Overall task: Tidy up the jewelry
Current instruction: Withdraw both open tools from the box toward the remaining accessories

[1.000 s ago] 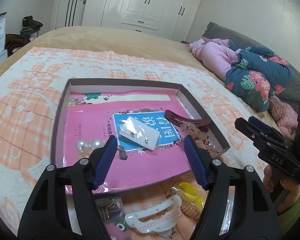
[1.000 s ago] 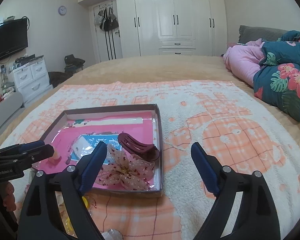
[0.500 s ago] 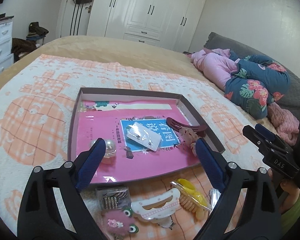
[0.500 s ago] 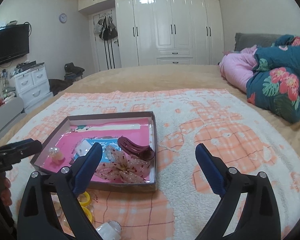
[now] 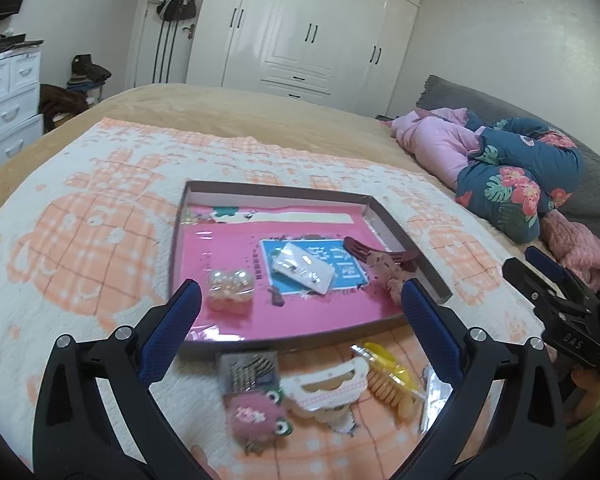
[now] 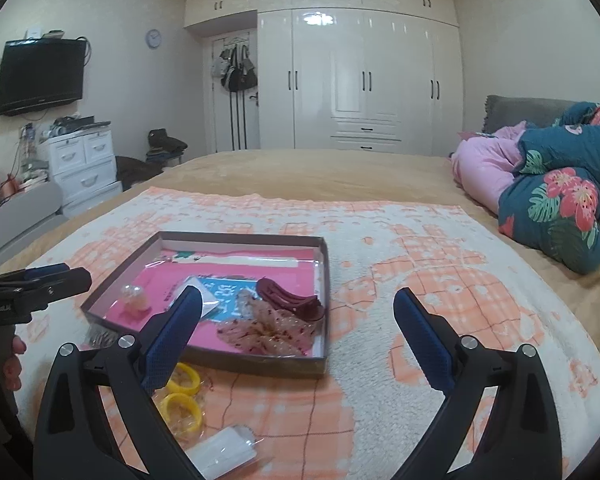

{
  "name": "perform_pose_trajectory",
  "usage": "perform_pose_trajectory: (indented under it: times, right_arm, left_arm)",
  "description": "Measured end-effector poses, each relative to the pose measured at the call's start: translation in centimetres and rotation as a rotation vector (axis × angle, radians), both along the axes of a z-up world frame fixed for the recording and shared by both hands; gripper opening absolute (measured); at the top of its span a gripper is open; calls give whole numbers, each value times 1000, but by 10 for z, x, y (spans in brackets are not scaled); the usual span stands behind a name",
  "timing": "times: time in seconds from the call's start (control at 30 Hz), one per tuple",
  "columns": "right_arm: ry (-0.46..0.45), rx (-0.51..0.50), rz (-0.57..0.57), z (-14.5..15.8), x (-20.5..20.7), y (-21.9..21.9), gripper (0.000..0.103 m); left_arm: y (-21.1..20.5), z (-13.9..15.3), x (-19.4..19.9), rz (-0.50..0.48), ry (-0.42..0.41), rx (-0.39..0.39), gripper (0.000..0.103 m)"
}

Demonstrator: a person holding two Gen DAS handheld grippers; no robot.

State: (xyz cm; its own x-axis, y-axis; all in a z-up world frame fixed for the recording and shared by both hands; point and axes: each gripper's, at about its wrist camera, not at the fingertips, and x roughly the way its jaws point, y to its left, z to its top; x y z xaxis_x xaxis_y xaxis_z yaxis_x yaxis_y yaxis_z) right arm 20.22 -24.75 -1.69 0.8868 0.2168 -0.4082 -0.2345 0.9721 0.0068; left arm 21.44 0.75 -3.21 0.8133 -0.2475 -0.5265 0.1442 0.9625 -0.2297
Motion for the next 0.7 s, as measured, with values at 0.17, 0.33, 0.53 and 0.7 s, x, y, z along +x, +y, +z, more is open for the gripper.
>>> perform_pose_trajectory:
  times: [0.17, 0.33, 0.53, 0.7]
  right_arm:
    - [-10, -31, 45, 0, -12, 12, 94]
    - [-7, -47, 87, -1, -21, 22, 94]
    - [16, -57, 134, -5, -29, 33, 94]
    - [28, -74, 164, -11, -34, 40, 94]
  left_arm:
    - [10, -1, -8, 28, 4, 6, 91]
    - [16, -2, -17, 47, 5, 20, 91]
    - [19, -4, -26, 59, 8, 41, 91]
    - [23, -6, -34, 71, 11, 50, 91]
